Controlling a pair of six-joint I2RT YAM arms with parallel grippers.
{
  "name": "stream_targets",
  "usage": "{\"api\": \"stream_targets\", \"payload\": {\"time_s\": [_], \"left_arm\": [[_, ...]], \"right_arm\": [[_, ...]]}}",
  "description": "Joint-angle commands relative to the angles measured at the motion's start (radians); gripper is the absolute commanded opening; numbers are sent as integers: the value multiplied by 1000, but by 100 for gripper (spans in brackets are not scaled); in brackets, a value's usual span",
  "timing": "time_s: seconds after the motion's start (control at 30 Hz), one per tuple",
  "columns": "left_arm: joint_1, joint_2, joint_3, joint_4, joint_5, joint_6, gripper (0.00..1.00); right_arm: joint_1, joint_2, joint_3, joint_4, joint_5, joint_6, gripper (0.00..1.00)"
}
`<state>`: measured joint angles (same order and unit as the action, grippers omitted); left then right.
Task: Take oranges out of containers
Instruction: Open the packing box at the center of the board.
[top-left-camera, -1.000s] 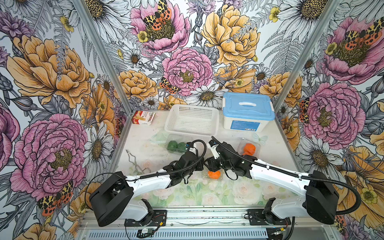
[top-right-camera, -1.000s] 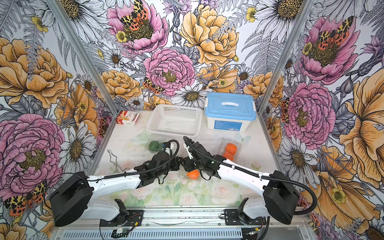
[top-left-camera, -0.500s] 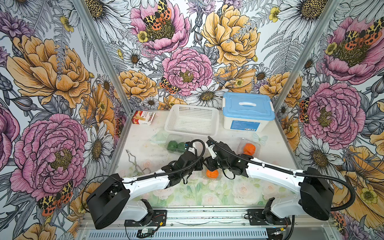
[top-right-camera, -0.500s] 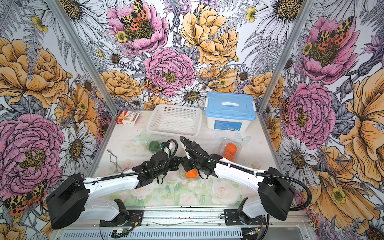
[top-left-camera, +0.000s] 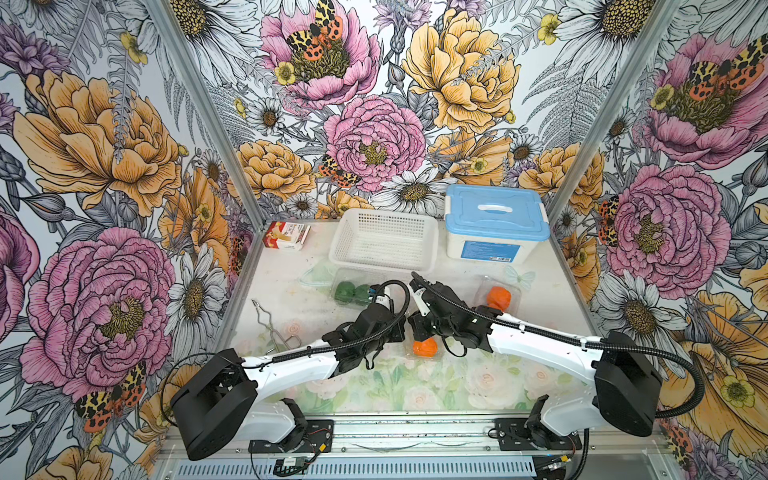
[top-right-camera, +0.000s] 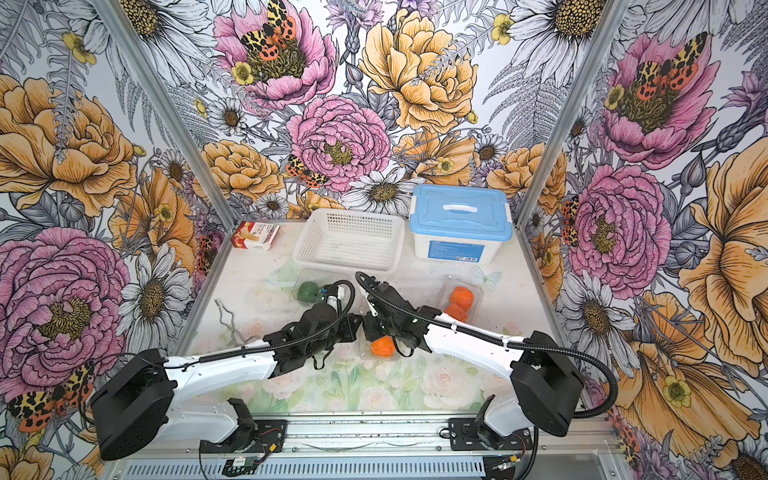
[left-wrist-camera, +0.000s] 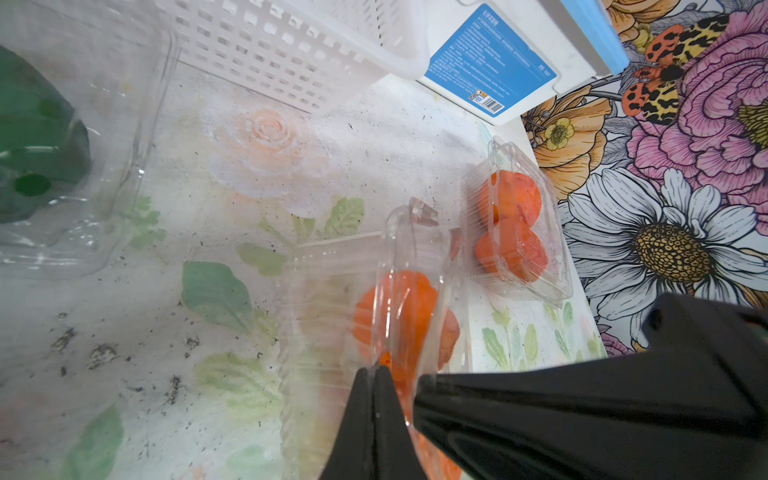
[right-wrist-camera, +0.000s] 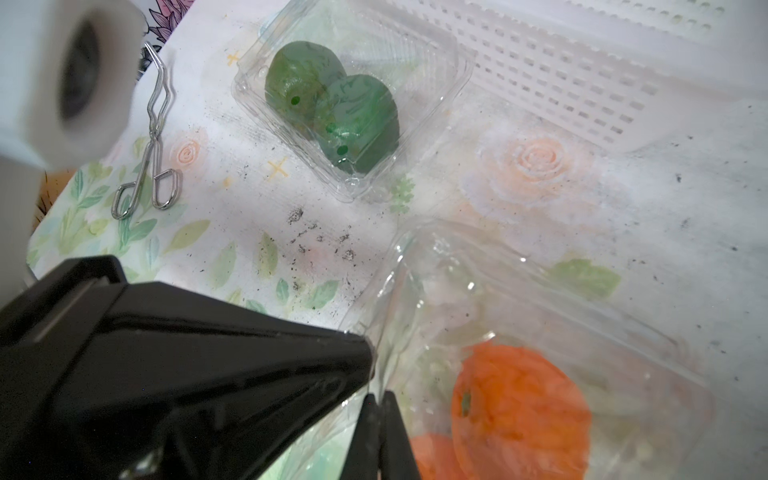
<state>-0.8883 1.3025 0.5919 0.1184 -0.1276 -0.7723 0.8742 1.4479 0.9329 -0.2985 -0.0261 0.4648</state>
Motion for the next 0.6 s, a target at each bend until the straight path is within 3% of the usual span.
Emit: {"api": "stream_targets", "payload": {"time_s": [0.0, 0.57], "left_arm": [[-21, -44, 29, 85, 29, -3, 0], [-1, -121, 16, -24, -44, 21, 0]], "right_arm": [[8, -19, -2, -9, 30, -19, 0], [2, -106, -43, -90, 291, -12, 0]]}}
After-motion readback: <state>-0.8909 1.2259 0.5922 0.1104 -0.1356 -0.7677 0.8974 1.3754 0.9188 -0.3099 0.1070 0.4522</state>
